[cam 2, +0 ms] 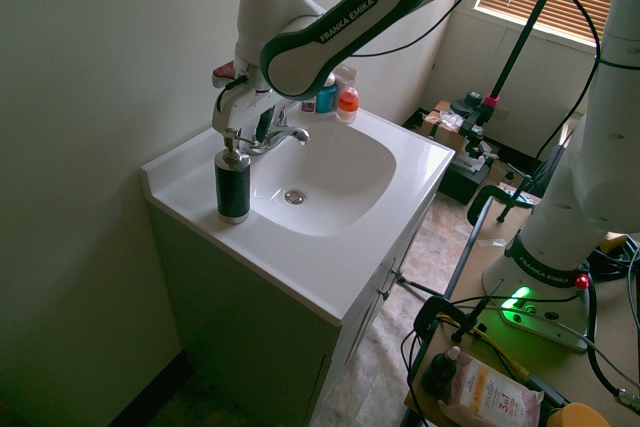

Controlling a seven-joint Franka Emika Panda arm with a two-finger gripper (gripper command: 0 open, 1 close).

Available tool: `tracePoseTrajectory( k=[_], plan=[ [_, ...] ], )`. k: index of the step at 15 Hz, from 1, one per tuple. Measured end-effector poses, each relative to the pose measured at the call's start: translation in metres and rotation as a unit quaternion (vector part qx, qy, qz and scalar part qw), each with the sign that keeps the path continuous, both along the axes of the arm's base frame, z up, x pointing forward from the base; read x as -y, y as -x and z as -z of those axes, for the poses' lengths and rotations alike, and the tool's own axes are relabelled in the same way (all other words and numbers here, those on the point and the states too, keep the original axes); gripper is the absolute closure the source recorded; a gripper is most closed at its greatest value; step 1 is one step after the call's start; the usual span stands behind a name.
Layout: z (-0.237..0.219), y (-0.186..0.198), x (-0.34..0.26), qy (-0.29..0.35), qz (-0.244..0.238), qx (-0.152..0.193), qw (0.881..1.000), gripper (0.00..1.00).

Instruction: Turn off the hot water

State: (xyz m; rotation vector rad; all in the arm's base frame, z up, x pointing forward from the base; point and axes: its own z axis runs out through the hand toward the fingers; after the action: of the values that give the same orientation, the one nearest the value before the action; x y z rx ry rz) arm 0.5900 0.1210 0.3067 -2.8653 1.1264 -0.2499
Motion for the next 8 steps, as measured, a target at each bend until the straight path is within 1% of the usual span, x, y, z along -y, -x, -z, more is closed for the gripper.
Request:
tracePoseTrajectory(
  k=[3, 5, 7, 8],
  plan=[
    [0.005, -0.016, -0.023, 0.008, -0.026, 0.009, 1.000, 0.00],
    [0.017, -0.024, -0.028, 0.010, -0.030, 0.011, 0.999, 0.00],
    [0.018, -0.020, -0.027, 0.006, -0.029, 0.015, 0.999, 0.00],
    [0.016, -0.009, -0.022, 0.000, -0.026, 0.011, 1.000, 0.00]
  ],
)
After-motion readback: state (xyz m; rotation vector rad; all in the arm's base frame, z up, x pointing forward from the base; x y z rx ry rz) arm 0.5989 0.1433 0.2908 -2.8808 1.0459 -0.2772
